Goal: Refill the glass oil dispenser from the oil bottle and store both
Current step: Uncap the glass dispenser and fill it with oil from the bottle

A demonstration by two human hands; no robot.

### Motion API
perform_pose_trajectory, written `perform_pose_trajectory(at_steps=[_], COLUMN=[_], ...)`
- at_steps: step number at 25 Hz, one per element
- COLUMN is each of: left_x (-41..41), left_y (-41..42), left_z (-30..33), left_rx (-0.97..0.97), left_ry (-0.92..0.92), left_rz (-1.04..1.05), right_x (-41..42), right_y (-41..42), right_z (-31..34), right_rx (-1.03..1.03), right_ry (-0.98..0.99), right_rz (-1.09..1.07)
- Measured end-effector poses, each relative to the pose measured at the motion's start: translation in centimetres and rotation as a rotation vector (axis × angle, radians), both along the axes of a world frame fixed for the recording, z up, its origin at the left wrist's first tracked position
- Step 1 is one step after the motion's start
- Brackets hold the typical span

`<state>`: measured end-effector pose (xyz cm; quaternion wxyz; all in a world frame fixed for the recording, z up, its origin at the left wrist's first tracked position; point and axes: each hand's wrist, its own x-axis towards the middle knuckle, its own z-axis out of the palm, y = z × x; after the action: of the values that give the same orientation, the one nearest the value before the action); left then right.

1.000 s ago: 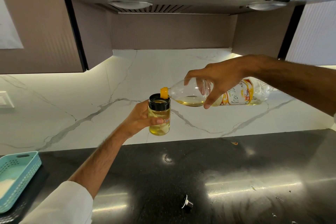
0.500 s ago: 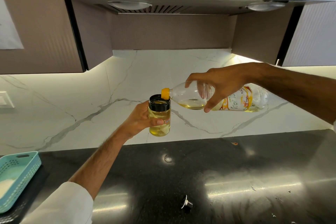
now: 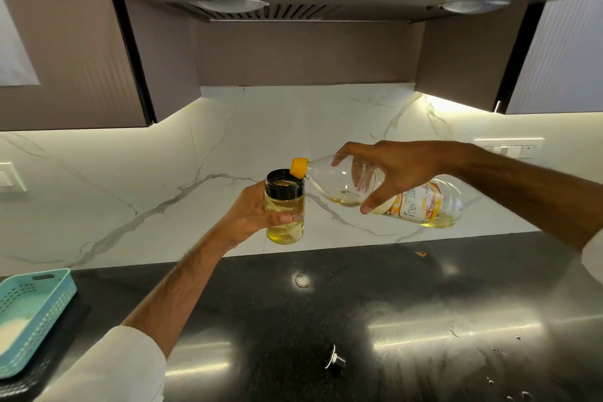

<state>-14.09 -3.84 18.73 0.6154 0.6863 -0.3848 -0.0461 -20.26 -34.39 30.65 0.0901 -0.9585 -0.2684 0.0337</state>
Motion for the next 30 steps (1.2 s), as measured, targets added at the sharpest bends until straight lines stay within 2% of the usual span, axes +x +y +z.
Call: perform_pose_trajectory(at_steps=[18, 25, 30], left_x=[-1.5, -2.8, -5.0], left_y=[-0.5, -0.3, -0.1], left_z=[-2.8, -7.2, -14.1], left_rx=[0.040, 0.059, 0.118], left_ry=[0.031, 0.085, 0.144], left_rz=[0.057, 0.153, 0.232], right_x=[-1.1, -3.0, -5.4], right_y=[0.0, -0.1, 1.1], right_z=[-9.7, -16.5, -23.9], right_rx=[0.333, 0.529, 0.755], right_ry=[-0.022, 0.044, 0.114], right_rz=[-0.046, -0.182, -0.422])
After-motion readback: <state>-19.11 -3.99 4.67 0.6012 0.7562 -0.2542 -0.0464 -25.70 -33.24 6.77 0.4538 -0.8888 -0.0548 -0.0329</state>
